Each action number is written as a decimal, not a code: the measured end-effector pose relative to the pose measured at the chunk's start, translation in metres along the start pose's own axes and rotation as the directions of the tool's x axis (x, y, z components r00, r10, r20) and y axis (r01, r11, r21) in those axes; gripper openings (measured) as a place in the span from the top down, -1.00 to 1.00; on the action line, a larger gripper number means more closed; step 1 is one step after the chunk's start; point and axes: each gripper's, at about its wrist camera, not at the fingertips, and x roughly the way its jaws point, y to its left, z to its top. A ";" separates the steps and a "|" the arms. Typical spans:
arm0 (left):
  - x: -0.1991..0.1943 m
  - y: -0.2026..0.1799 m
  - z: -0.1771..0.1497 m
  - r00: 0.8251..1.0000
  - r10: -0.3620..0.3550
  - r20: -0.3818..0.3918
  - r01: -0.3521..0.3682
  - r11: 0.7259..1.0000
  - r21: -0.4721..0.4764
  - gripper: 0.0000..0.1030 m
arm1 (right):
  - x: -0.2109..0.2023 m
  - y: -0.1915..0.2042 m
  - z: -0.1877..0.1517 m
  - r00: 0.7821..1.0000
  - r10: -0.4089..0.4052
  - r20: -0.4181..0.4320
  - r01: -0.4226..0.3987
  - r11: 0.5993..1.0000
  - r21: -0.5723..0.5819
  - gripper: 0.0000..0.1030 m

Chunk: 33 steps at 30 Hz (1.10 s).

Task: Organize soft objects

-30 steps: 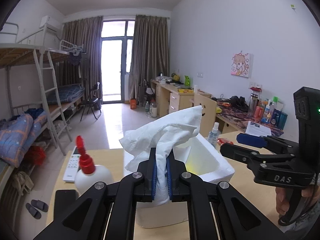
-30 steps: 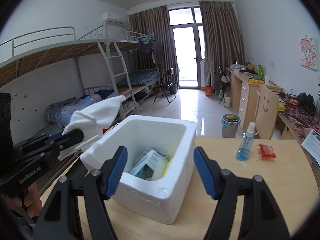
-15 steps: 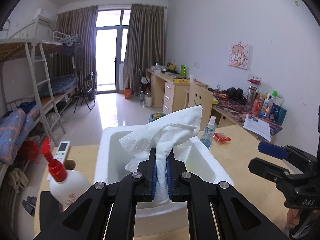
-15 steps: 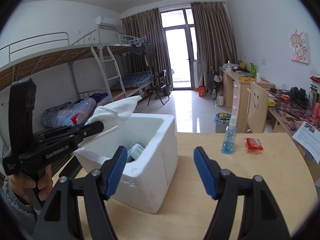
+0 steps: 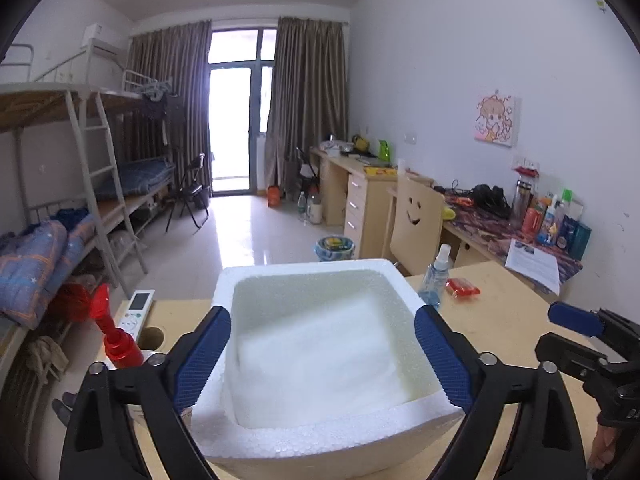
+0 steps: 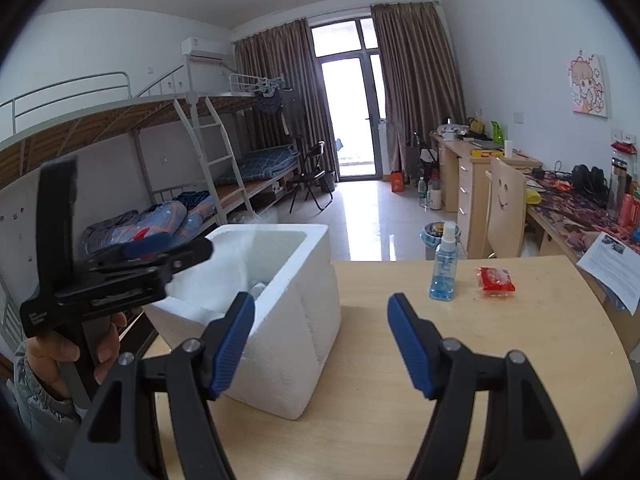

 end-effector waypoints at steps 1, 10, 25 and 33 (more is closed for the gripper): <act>0.000 0.000 0.000 1.000 0.000 0.000 0.000 1.000 0.001 -0.88 | -0.001 0.000 0.000 1.000 -0.001 0.000 0.001 1.000 0.002 -0.42; -0.019 -0.004 0.001 1.000 -0.001 0.020 0.001 1.000 0.006 -0.95 | -0.010 0.002 0.001 1.000 -0.001 0.013 0.001 1.000 0.001 -0.42; -0.076 -0.020 -0.016 0.997 -0.001 0.071 -0.001 1.000 0.026 -0.98 | -0.052 0.016 -0.007 0.998 -0.020 0.066 0.020 1.000 -0.013 -0.95; -0.111 -0.029 -0.025 0.995 0.001 0.104 -0.003 1.000 0.018 -0.98 | -0.079 0.024 -0.012 0.995 -0.028 0.099 0.030 0.999 -0.016 -0.97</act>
